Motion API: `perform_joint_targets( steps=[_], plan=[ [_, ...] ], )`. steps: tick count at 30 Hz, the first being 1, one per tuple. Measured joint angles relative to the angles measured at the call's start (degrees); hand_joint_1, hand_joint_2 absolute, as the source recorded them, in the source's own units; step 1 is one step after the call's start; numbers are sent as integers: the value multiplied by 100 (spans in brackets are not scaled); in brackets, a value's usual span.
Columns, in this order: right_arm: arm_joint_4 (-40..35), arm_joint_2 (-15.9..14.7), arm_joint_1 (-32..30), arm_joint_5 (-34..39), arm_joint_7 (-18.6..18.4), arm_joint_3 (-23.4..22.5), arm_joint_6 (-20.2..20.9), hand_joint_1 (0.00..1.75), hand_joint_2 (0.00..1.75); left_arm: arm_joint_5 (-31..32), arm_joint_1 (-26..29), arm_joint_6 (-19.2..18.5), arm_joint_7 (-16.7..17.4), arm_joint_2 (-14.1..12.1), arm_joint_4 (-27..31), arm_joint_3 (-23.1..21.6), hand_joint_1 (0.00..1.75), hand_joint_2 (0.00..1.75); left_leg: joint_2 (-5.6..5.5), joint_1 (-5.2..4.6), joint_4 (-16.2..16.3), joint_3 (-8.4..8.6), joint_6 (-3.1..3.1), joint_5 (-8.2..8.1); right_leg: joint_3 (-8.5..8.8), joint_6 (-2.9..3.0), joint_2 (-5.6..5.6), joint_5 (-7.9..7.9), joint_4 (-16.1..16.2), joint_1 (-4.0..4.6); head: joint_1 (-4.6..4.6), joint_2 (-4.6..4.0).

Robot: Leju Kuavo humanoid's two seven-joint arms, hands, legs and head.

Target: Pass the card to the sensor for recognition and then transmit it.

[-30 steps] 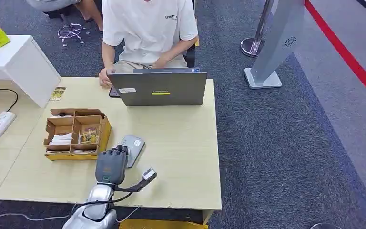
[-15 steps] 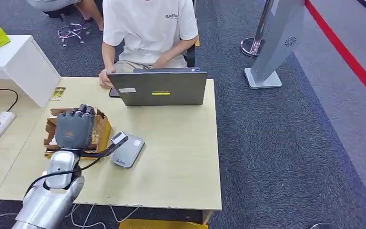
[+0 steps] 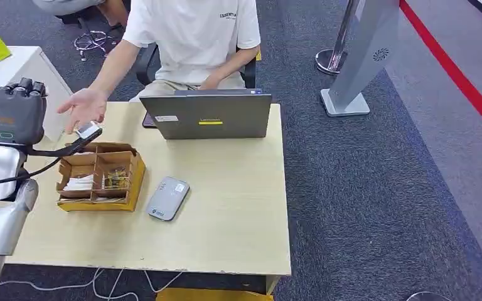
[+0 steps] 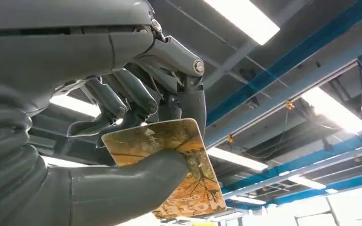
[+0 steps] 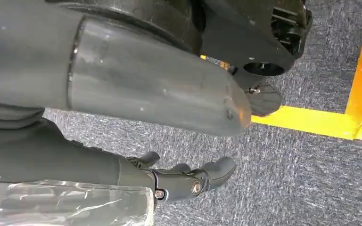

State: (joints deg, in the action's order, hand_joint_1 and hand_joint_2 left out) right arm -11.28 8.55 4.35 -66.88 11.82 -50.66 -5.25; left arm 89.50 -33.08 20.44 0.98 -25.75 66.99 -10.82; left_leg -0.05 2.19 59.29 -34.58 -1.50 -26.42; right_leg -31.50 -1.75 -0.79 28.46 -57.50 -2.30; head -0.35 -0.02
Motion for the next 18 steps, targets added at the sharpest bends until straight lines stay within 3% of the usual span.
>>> perform_joint_targets(
  steps=[7, 8, 18],
  plan=[
    [0, 0, 8, -29, 15, 0, -2, 0, 0, 11, -40, 81, 15, 79, -140, 0, 175, 175, 1, 1, -1, 0, 0, 0, -2, 0, -1, 0, 0, 1, 0, 0],
    [0, 0, 9, -29, 15, -2, -2, 0, 0, 11, -40, 83, 15, 92, -155, 0, 0, 175, 1, 1, 0, 0, 0, 0, -2, 0, -1, 0, 0, 1, 0, 0],
    [0, 2, 24, -35, -31, -46, -17, 0, 0, -120, -38, 251, 11, 195, -256, 0, 0, 175, 1, 1, 0, -1, 0, 0, -2, 0, -1, -1, 0, 1, 0, 0]
  ],
)
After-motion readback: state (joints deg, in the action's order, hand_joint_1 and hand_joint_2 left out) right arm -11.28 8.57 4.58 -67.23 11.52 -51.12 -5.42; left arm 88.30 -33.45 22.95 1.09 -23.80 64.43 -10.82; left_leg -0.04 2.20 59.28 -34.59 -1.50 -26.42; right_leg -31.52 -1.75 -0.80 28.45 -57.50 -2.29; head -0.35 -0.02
